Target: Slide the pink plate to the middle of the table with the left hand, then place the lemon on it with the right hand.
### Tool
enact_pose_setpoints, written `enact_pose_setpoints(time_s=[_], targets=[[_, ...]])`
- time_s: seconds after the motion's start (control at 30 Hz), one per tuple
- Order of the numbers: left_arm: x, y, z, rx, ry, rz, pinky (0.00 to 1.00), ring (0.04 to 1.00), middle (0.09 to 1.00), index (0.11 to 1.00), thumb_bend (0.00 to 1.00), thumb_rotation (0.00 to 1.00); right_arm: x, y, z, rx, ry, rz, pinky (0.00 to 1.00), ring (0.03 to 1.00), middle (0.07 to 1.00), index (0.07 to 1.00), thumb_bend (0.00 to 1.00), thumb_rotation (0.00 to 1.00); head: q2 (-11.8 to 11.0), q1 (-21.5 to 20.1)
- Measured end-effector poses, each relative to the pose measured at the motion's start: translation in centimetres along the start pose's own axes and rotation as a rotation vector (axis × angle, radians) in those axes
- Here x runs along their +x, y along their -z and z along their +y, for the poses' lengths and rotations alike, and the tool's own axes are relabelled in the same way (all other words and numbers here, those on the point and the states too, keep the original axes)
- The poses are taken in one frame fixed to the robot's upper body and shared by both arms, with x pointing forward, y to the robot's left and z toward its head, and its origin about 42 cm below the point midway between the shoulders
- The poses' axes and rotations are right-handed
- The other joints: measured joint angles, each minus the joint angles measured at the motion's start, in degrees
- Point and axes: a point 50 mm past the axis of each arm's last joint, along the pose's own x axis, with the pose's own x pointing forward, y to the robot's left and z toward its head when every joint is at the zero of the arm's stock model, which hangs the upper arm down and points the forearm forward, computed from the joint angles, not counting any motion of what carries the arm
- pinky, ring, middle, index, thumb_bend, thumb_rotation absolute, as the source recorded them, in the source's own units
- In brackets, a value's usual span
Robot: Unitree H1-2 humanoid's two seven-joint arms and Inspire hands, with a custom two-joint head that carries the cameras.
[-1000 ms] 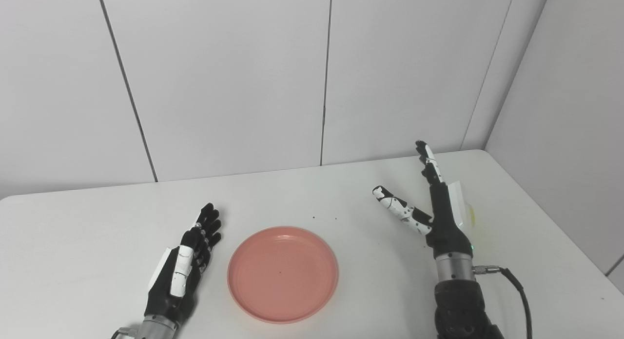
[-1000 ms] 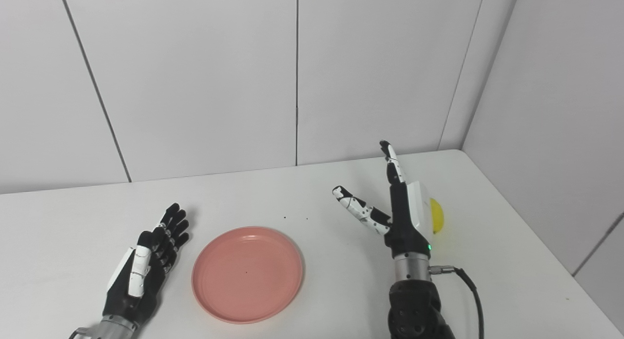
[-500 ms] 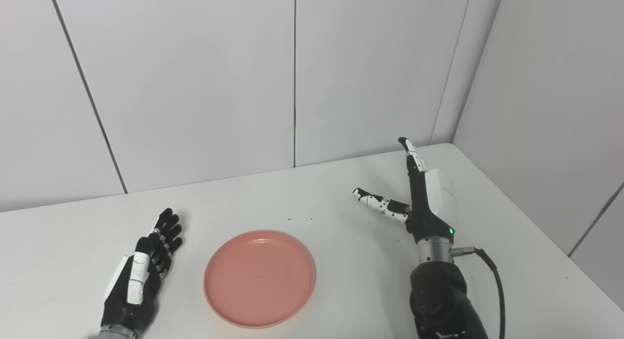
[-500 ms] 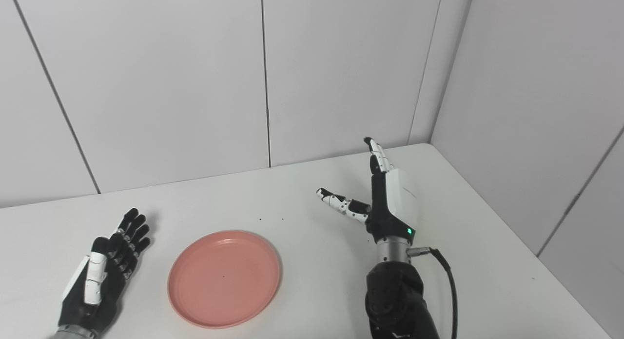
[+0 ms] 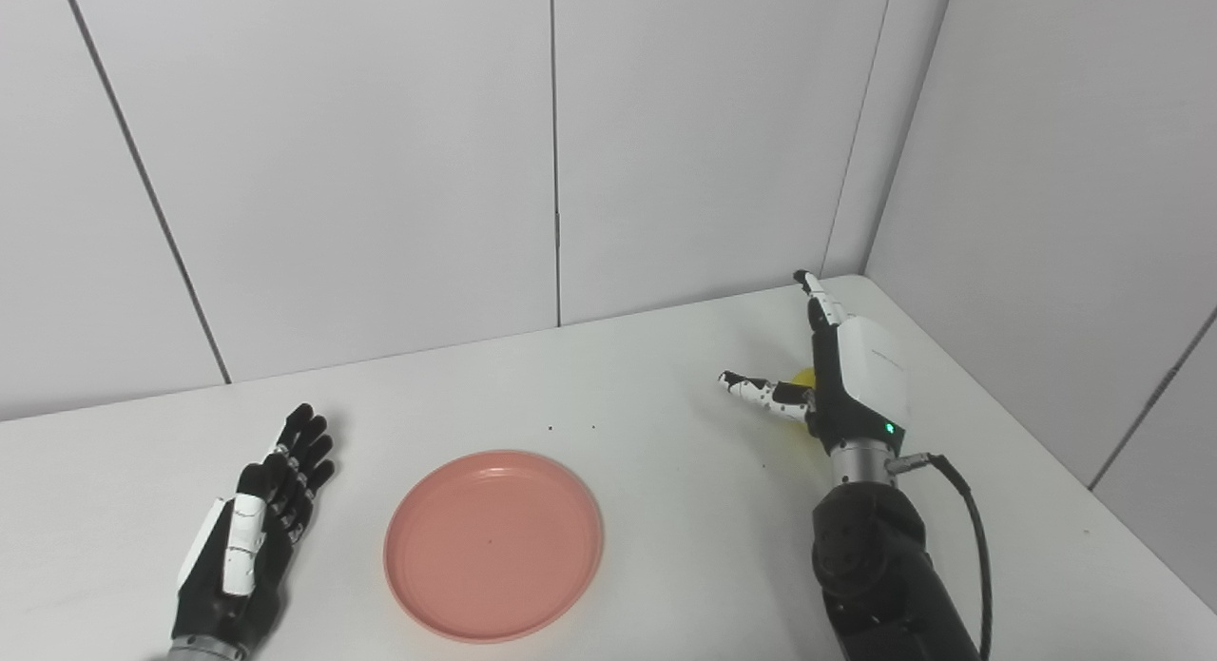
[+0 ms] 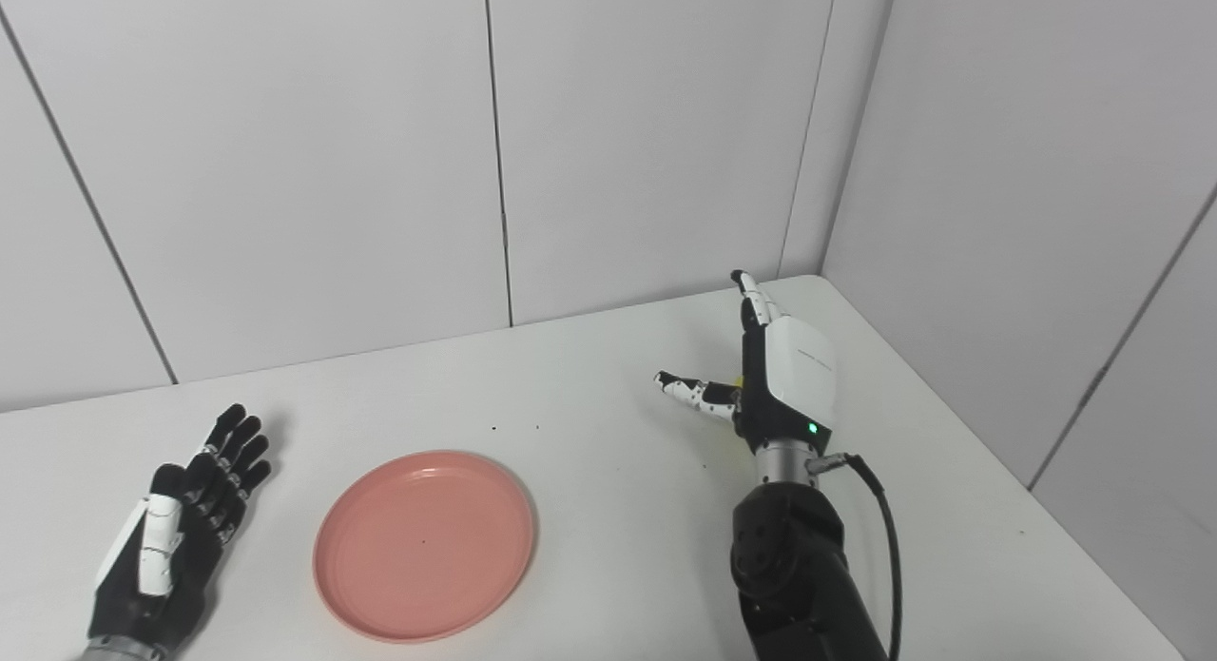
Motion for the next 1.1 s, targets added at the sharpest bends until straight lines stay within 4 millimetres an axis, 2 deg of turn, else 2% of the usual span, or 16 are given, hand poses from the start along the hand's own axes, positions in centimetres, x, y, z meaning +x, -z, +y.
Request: enact_pose_setpoints(time_s=[0.23, 0.77, 1.1], targets=[[-0.1, -0.2, -0.1, -0.001, 0.01, -0.008, 1.0, 0.999, 0.996, 0.995, 0.85, 1.0, 1.1, 0.3, -0.6, -0.043, 0.022, 0.04, 0.83, 0.87, 0.89, 0.905, 0.81, 0.33, 0.18, 0.0], [-1.6, -0.6, -1.4, 0.003, 0.032, -0.025, 1.0, 1.0, 1.0, 1.0, 0.8, 1.0, 1.5, 2.7, -0.6, -0.073, -0.001, 0.155, 0.83, 0.871, 0.891, 0.892, 0.83, 0.28, 0.0, 0.18], [-2.5, -0.8, -2.4, -0.02, 0.034, -0.01, 1.0, 1.0, 1.0, 1.0, 0.79, 1.0, 1.6, 3.6, -0.1, -0.108, -0.05, 0.188, 0.81, 0.85, 0.868, 0.883, 0.81, 0.26, 0.18, 0.09]])
